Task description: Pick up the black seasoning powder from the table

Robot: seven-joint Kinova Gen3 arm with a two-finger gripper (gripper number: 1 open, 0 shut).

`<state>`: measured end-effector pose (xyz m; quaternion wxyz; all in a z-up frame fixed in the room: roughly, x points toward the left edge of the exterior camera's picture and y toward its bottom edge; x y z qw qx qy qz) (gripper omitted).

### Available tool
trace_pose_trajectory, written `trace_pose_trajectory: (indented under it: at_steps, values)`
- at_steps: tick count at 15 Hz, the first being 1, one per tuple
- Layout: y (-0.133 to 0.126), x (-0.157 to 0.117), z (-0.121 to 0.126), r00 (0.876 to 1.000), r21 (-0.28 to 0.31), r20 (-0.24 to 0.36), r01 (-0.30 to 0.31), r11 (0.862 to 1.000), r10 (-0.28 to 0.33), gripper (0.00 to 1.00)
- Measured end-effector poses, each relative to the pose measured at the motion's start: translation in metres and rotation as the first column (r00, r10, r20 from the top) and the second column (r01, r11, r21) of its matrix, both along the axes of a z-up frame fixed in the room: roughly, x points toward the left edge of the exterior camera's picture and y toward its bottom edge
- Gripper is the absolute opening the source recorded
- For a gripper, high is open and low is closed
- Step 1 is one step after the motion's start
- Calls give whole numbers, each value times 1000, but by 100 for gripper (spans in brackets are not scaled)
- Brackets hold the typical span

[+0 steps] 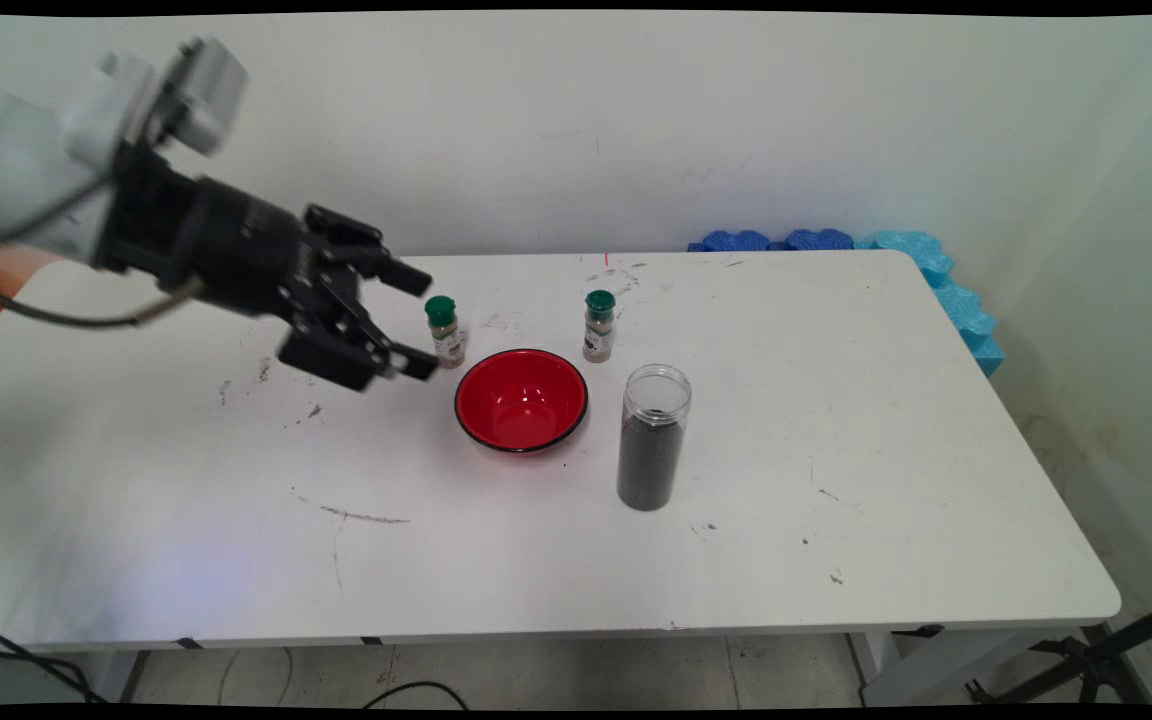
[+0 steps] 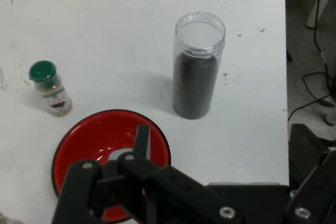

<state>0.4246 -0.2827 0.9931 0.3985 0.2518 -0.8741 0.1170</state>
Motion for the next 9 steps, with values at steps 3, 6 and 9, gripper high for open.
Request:
trace_pose_trajectory:
  at_steps: [3, 6, 9]
  values:
    - [-4, -15, -22, 1000, 3, 1, -14, 1000, 14, 100]
    - [-11, -29, -43, 1000, 3, -1, -31, 1000, 31, 100]
    - [-20, -43, -61, 999, 5, -5, -42, 999, 42, 100]
